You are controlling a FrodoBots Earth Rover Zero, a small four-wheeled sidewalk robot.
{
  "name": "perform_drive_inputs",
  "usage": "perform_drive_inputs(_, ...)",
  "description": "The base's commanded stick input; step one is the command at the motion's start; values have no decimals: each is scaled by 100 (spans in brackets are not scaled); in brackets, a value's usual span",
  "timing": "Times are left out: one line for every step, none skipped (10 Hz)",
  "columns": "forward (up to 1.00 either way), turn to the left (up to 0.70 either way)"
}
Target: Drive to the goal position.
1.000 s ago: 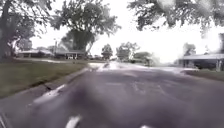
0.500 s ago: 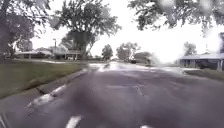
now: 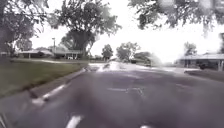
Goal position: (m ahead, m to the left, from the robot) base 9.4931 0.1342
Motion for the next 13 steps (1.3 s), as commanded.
perform_drive_inputs(50, 0)
perform_drive_inputs(50, 0)
perform_drive_inputs(50, 0)
perform_drive_inputs(50, 0)
perform_drive_inputs(50, 0)
perform_drive_inputs(50, 0)
perform_drive_inputs(50, 0)
perform_drive_inputs(50, 0)
perform_drive_inputs(50, 0)
perform_drive_inputs(50, 0)
perform_drive_inputs(50, 0)
perform_drive_inputs(50, 0)
perform_drive_inputs(50, 0)
